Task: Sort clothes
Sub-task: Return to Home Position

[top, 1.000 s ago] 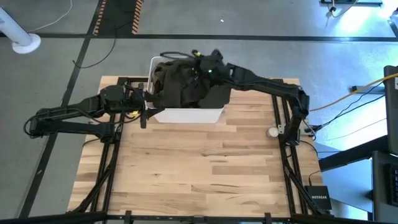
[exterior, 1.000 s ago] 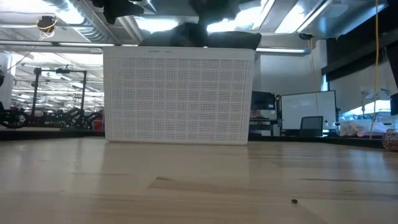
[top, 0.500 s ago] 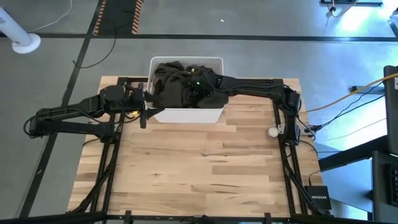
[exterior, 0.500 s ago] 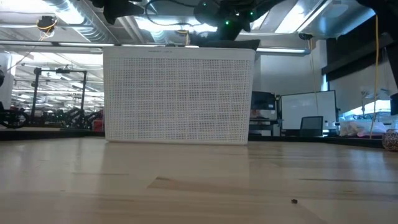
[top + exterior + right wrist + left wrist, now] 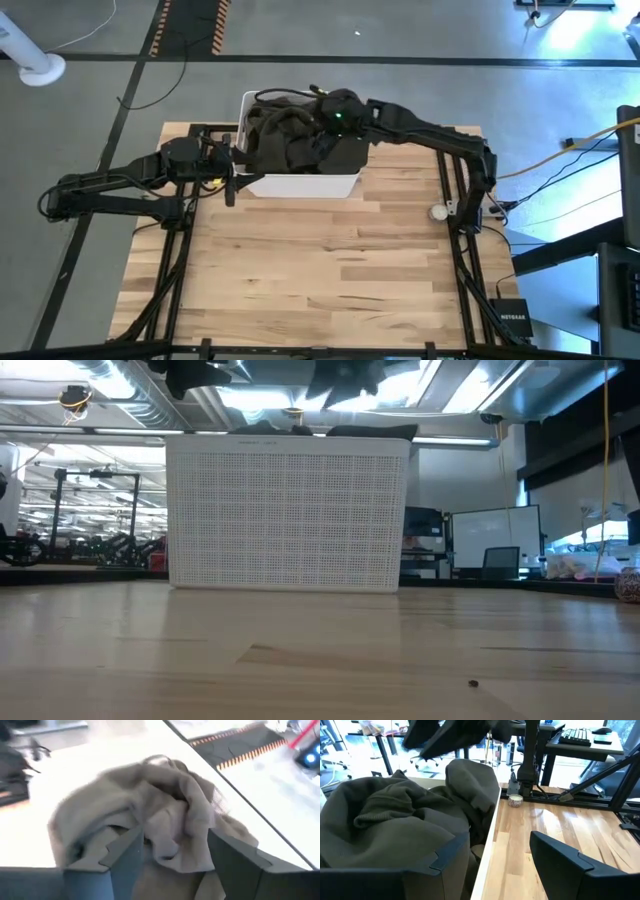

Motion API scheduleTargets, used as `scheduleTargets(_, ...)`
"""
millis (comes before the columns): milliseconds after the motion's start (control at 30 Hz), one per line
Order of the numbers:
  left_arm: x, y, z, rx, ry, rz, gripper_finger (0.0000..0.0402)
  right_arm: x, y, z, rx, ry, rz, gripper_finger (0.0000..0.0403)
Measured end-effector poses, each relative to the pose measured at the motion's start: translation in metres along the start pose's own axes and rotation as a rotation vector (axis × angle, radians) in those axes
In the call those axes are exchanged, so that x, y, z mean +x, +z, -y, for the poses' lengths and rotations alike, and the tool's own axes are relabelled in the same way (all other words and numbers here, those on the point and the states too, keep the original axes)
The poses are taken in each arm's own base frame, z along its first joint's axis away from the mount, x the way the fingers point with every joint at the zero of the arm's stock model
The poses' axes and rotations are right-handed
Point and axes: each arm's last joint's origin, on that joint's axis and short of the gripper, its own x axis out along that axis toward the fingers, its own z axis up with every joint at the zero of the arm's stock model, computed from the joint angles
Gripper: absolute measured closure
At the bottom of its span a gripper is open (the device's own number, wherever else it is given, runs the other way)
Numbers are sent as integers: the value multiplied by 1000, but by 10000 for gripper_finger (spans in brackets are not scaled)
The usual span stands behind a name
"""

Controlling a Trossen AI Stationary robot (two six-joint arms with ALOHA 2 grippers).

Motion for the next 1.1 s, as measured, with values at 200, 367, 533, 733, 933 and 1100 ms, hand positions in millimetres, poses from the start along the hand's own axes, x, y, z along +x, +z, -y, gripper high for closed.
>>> scheduleTargets(200, 0, 0, 0, 8, 0, 2, 199, -56, 15, -24, -96, 87, 77, 160)
scheduleTargets(367, 0, -3, 0, 14, -7, 7, 199, -106, 5, -46, -167, 155, 84, 162)
scheduleTargets(533, -6, -8, 0, 63, -10, 103, 199, -131, -30, -62, -239, 195, 38, 190)
scheduleTargets(733, -19, -18, 4, 38, -152, 168, 200, -137, -83, -60, -241, 255, 78, 245)
scheduleTargets(933, -31, -41, 5, -33, -188, 151, 247, -140, -141, -40, -142, 326, 190, 296)
scheduleTargets(1100, -38, -70, 4, -120, -184, 149, 309, -140, -194, -25, -29, 404, 255, 332)
